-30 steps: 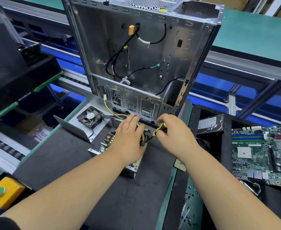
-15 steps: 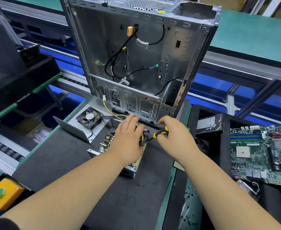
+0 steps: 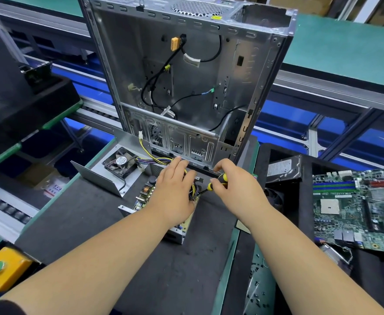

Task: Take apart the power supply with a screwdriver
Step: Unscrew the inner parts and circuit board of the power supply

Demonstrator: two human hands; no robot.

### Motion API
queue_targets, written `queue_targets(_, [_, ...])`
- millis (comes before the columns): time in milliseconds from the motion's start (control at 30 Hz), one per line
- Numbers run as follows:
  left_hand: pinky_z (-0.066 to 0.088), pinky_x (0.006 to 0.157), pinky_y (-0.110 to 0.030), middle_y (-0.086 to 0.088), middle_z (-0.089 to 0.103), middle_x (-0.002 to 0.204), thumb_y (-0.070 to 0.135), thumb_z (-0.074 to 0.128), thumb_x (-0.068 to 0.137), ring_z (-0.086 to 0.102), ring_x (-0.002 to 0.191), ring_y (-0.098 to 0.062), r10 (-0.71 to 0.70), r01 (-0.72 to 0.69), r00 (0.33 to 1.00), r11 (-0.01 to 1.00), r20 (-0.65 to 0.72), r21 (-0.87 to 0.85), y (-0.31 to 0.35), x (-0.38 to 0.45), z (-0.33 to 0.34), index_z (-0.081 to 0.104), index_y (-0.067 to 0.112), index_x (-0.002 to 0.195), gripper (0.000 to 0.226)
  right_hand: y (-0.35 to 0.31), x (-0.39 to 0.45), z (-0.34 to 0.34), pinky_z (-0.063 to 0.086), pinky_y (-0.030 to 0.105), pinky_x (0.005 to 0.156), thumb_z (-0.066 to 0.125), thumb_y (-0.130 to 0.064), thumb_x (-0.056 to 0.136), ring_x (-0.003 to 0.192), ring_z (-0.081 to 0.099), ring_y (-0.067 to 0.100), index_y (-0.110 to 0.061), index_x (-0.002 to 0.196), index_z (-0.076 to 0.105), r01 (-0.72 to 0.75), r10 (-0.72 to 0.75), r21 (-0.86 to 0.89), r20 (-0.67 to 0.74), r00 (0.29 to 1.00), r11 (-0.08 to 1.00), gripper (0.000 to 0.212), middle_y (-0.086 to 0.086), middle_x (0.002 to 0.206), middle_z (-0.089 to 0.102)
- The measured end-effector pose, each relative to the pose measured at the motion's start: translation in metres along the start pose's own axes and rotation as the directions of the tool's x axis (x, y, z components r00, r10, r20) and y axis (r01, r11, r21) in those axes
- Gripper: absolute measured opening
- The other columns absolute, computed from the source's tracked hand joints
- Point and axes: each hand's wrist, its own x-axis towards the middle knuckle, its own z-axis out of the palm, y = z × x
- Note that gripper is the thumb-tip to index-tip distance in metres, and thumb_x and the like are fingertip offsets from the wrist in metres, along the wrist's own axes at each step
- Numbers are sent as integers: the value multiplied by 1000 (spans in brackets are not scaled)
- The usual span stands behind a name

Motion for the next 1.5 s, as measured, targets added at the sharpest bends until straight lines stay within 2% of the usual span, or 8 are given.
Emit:
queue_targets(233, [8, 118, -39, -6, 19, 158, 38, 68, 76, -3, 151, -25, -3, 3, 1000, 1000, -10, 3, 1, 0, 1, 42, 20, 138, 69, -2, 1, -5, 41, 33, 69, 60, -18, 86, 85, 51, 15, -24, 113, 54, 36, -37, 20, 25, 999, 999, 28, -3, 100, 53])
queue_targets(400, [10, 118, -40, -6, 20, 158, 39, 68, 76, -2, 151, -25, 0, 0, 1000, 1000, -12, 5, 0, 0, 0, 43, 20, 137, 69, -3, 1, -3, 38, 32, 58, 57, -47, 95, 74, 53, 15, -25, 106, 49, 48, -48, -55, -6, 999, 997, 26, -7, 81, 57])
queue_targets(567, [9, 118, -40, -5, 17, 159, 40, 67, 78, -4, 151, -24, -3, 3, 1000, 1000, -3, 14, 0, -1, 1, 40, 21, 139, 69, -3, 0, 1, 35, 23, 54, 60, -30, 95, 74, 55, 15, -26, 106, 51, 2, -2, -8, -29, 1000, 1000, 15, -11, 76, 52])
queue_targets(767, [9, 119, -40, -5, 17, 158, 40, 67, 77, -3, 151, -25, 5, -5, 1000, 1000, 0, 6, -1, -1, 0, 40, 21, 138, 69, -6, -4, 0, 45, 33, 67, 62, -18, 84, 84, 53, 16, -26, 100, 58, 25, -25, 14, -22, 999, 1000, 18, -4, 93, 57])
queue_targets(933, [10, 119, -41, -5, 18, 158, 42, 68, 78, -3, 151, -25, 8, -9, 1000, 1000, -8, -26, -1, -1, 1, 39, 21, 140, 72, -5, -7, -5, 35, 18, 63, 63, -18, 82, 81, 49, 13, -27, 87, 59, 2, -2, 12, -17, 1000, 1000, 11, -7, 88, 53])
queue_targets(1167, [5, 122, -46, 2, 6, 163, 53, 67, 80, -10, 151, -20, -8, 3, 1000, 988, -30, -157, 1, -8, -11, 25, 29, 151, 87, 10, -32, -29, 39, 27, 60, 63, -14, 81, 72, 50, 7, -31, 78, 59, -96, 133, 237, -143, 981, 967, 18, -12, 81, 56])
queue_targets(1300, [22, 115, -44, 4, 35, 150, 46, 68, 82, 26, 142, -21, 84, -132, 976, 962, -203, -239, 9, -16, -25, 45, 25, 141, 67, 30, -58, -45, 34, 21, 50, 65, -18, 79, 52, 41, 7, -26, 81, 64, -148, 294, 532, -199, 935, 834, 9, -12, 58, 53])
queue_targets(1500, [44, 94, -26, 18, 60, 110, 42, 64, 91, 53, 105, -4, 239, -246, 968, 865, -72, -437, 41, -14, -36, 58, 30, 123, 35, 49, -88, -67, 37, 32, 72, 65, -39, 62, 75, 52, 11, -23, 76, 67, -89, 465, 784, -269, 844, 615, 21, -12, 76, 63])
